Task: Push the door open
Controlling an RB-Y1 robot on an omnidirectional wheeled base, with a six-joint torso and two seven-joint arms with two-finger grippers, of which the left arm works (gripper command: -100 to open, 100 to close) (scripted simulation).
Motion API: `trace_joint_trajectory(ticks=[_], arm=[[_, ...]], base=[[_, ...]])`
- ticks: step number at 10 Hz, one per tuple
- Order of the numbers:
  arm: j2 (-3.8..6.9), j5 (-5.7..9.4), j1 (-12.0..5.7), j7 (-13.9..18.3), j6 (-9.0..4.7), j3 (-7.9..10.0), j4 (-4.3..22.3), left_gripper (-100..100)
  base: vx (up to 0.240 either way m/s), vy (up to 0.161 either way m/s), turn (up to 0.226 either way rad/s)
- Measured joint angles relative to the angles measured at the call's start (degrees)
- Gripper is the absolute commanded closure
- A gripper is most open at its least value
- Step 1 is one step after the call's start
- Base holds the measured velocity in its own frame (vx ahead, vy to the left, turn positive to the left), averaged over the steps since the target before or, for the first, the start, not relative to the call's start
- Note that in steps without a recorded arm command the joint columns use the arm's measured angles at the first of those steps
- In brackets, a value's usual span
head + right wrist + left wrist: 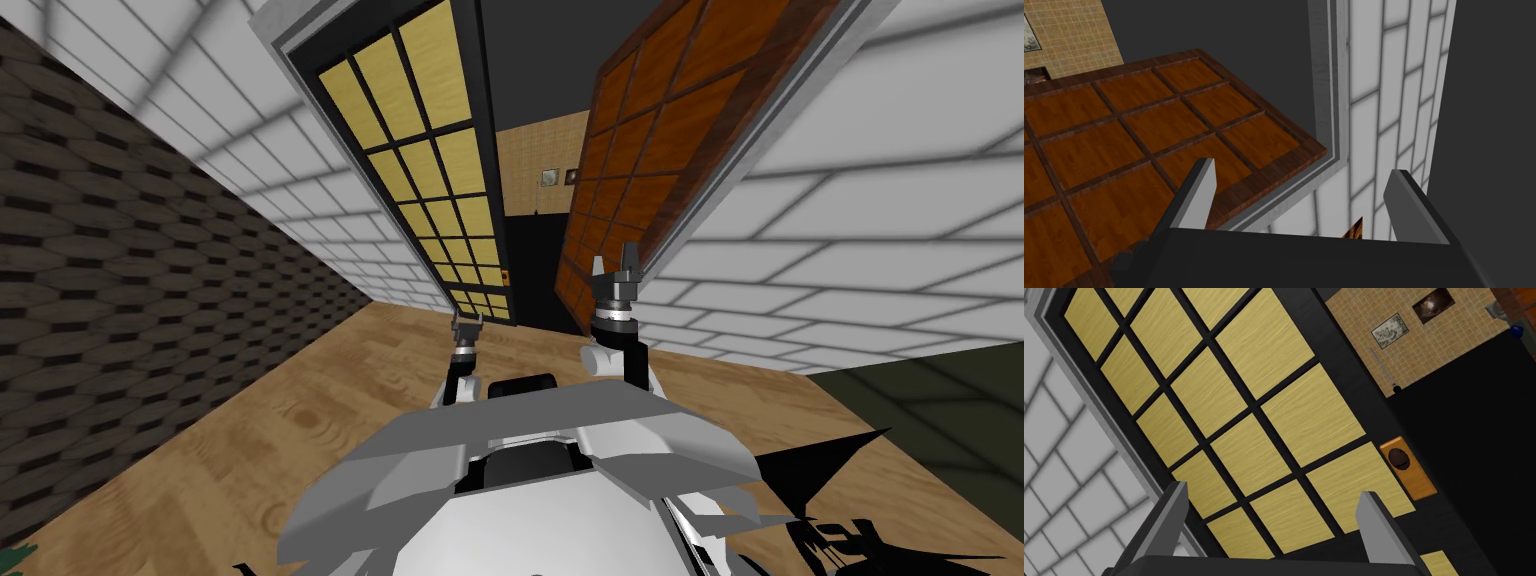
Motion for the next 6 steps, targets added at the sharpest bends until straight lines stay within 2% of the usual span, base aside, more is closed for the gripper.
trace_joint_trajectory(ticks=[3, 6], arm=[[0.26, 0.50, -0.81, 3.9, 0.13, -1.45, 2.6, -100], [0.16, 0.90, -2.18, 7.6, -0.87, -2.92, 6.9, -100]], base=[[0.101, -0.008, -0.004], [0.102, 0.010, -0.003]])
